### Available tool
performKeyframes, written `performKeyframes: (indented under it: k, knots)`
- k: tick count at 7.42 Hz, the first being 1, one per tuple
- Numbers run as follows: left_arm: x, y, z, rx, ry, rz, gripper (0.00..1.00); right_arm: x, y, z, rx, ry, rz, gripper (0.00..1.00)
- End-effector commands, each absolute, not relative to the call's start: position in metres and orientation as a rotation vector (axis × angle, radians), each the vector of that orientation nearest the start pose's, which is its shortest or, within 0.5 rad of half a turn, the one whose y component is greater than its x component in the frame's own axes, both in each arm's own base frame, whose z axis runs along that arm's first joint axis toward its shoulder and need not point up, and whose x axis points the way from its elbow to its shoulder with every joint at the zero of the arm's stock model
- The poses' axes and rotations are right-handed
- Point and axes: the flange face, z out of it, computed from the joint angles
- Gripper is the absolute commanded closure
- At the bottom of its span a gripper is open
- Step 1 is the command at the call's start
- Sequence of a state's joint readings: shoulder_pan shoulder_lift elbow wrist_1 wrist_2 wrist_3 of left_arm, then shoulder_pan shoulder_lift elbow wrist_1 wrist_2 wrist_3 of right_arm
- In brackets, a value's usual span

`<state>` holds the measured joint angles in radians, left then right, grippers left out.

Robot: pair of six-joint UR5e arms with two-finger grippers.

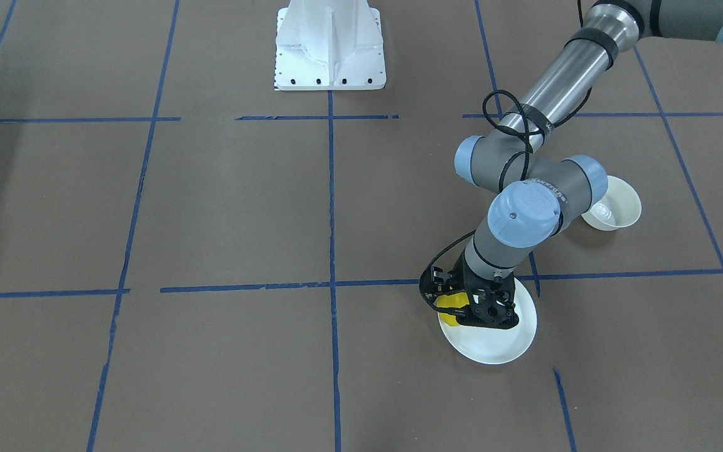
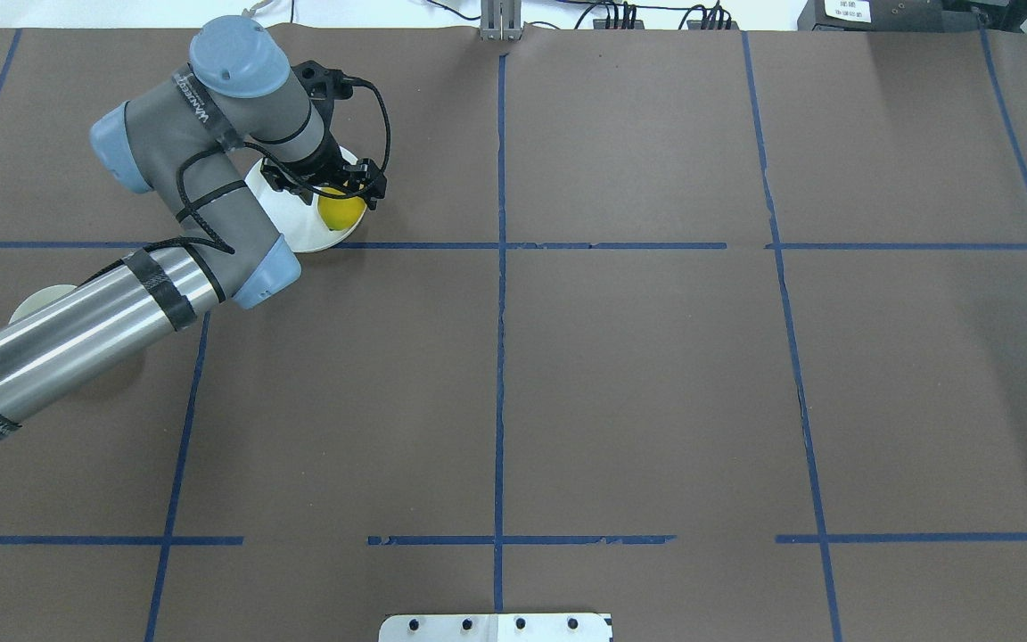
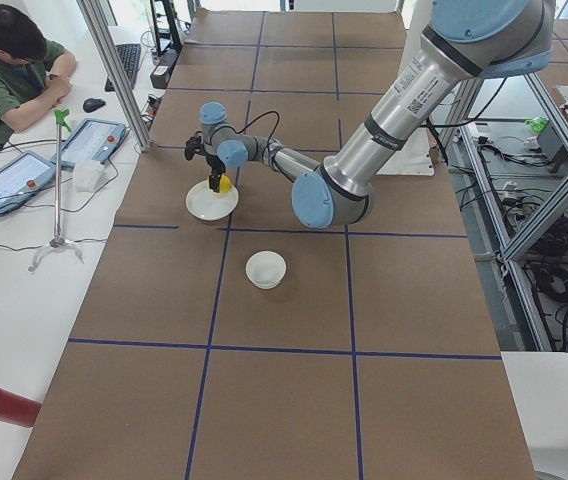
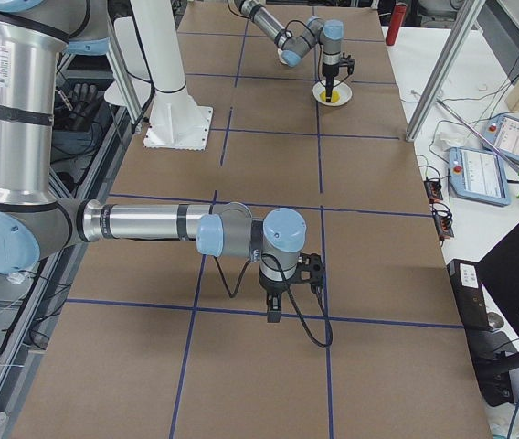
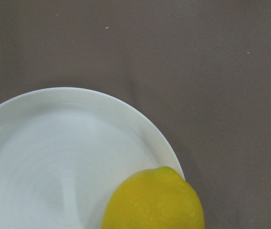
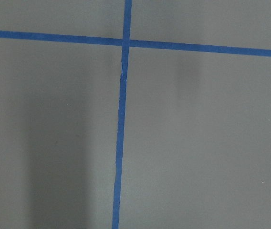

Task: Move lemon from plate to bowl
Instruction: 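Lower the left gripper and close it around the lemon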

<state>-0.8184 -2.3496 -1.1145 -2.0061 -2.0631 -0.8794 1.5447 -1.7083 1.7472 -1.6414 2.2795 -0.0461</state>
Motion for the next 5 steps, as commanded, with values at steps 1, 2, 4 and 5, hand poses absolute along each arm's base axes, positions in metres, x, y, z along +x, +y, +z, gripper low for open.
performKeyframes:
  k: [1,2,4,5]
  knots:
    - [0.488,-0.645,0.337,0.171,0.862,0.077,0.37,0.057,-0.432,0.647,-0.024,-0.709,-0.058,0.00]
    - [0.486,-0.644,0.334,0.168,0.867,0.078,0.61,0.057,-0.432,0.647,-0.024,-0.709,-0.058,0.00]
    - [0.461,-0.655,0.322,0.151,0.884,0.049,0.72,0.057,-0.432,0.647,-0.024,-0.709,-0.058,0.00]
    - [0.433,-0.665,0.322,0.100,0.842,-0.005,0.72,0.057,-0.432,0.647,-0.024,-0.709,-0.058,0.00]
